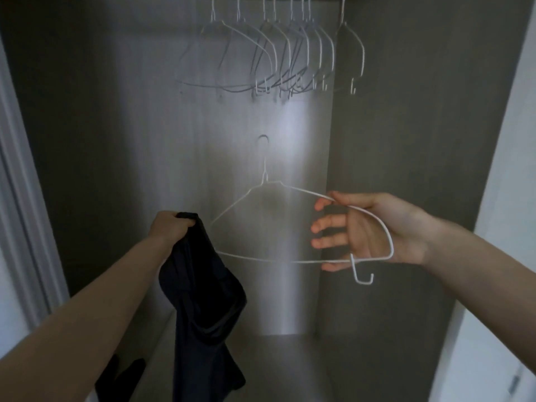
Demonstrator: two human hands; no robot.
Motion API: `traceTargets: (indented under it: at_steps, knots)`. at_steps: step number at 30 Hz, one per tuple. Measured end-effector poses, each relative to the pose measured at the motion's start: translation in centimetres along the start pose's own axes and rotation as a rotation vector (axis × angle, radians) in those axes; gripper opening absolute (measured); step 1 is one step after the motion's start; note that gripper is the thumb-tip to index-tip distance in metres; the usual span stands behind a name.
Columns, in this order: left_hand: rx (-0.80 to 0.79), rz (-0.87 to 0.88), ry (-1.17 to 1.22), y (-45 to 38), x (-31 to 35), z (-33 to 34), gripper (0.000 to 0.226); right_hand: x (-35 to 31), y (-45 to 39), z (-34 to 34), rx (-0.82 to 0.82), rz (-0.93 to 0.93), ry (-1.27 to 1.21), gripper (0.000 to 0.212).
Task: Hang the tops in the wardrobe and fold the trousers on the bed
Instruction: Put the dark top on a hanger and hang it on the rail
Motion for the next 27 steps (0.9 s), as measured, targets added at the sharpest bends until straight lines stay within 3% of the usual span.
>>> traceTargets:
  at_steps: [7,11,19,23,24,27]
  knots:
    - [0.082,-0.018,-0.179,0.5,-0.6,-1.9,0.027,-1.3,1.6,-0.9,-0.143,-0.042,0.106,0.02]
    - [0.101,-0.048,-0.117,1.4,-0.1,-1.8,0.03,-0.8,0.8,-1.0,-0.193,-0.012,0.138,0.021]
    - [-0.086,0.081,0.185,4.4,6.3,1.3,0.017,4.9,-6.2,0.5,-0.045,-0.063,0.193,0.019]
    - [-0.215,0.098,0.277,6.1,9.8,0.6,0.015,7.7,-7.6,0.8,-0.104,-0.259,0.107,0.019]
    - [-0.264,0.13,0.189,6.5,10.2,-0.2,0.018,8.1,-7.6,0.6,-0.134,-0.307,0.086,0.021]
    - [-0.386,0.386,-0.445,7.2,11.0,-2.4,0.035,8.5,-7.4,-0.3,-0.156,-0.398,0.045,0.025]
Point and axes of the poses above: each hand's wrist, its own y-axis away from the middle knuckle, its own z-axis out of the palm, x = y × z, the point moved 2 cm from there along -y, towards the middle knuckle, and after that the axes turned 12 degrees about z, right-handed, at the moved point
